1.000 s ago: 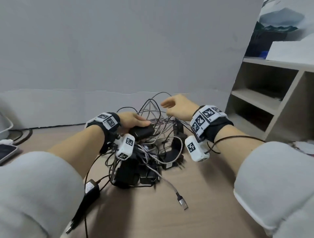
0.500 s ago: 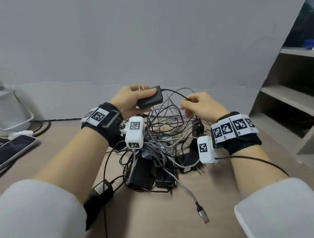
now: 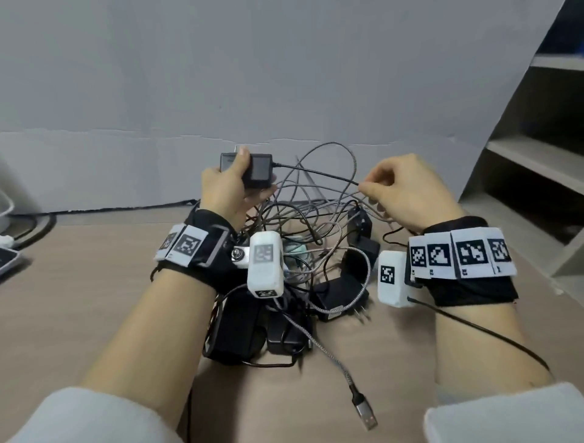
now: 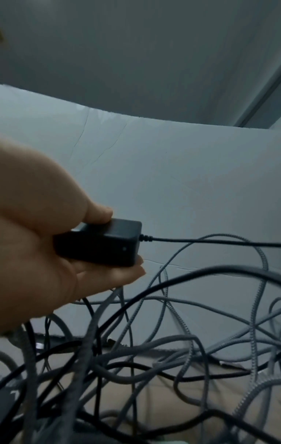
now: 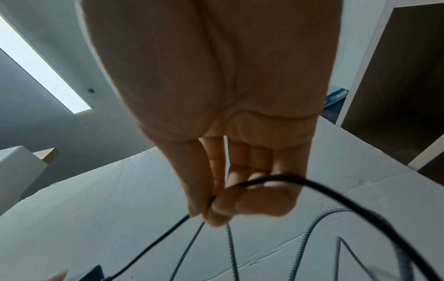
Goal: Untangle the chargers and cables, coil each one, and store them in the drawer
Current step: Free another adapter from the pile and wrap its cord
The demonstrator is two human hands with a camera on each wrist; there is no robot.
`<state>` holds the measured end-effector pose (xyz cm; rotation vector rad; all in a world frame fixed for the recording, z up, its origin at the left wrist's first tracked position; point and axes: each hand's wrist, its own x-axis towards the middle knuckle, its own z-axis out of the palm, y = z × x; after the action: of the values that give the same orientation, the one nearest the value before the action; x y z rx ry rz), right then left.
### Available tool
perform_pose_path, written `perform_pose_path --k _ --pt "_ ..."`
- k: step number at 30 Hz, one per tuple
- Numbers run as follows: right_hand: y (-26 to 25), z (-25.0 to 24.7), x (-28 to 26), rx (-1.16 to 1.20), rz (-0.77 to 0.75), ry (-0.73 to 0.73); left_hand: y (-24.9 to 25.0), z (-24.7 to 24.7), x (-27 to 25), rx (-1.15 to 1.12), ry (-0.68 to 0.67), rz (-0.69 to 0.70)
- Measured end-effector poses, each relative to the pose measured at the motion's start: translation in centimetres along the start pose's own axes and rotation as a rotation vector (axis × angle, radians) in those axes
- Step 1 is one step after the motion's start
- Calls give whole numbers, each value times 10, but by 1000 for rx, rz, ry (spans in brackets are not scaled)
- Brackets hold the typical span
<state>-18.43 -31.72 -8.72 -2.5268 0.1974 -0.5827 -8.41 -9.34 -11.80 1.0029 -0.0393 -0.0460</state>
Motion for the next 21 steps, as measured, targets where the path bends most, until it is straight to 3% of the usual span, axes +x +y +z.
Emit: perform_pose_path --k 5,8,10,13,21 --pt "-16 6 -6 -84 -102 -129 -7 2 -12 174 -87 37" --pt "-31 5 -12 34 -190 -210 -1 4 -21 272 -215 131" --pt "-39 4 -12 196 -246 -146 5 7 -30 365 -341 189" --pt "-44 8 -10 315 -278 -3 12 14 -46 454 -482 144" --pt "-43 12 -9 370 -242 70 12 15 -53 528 -638 80"
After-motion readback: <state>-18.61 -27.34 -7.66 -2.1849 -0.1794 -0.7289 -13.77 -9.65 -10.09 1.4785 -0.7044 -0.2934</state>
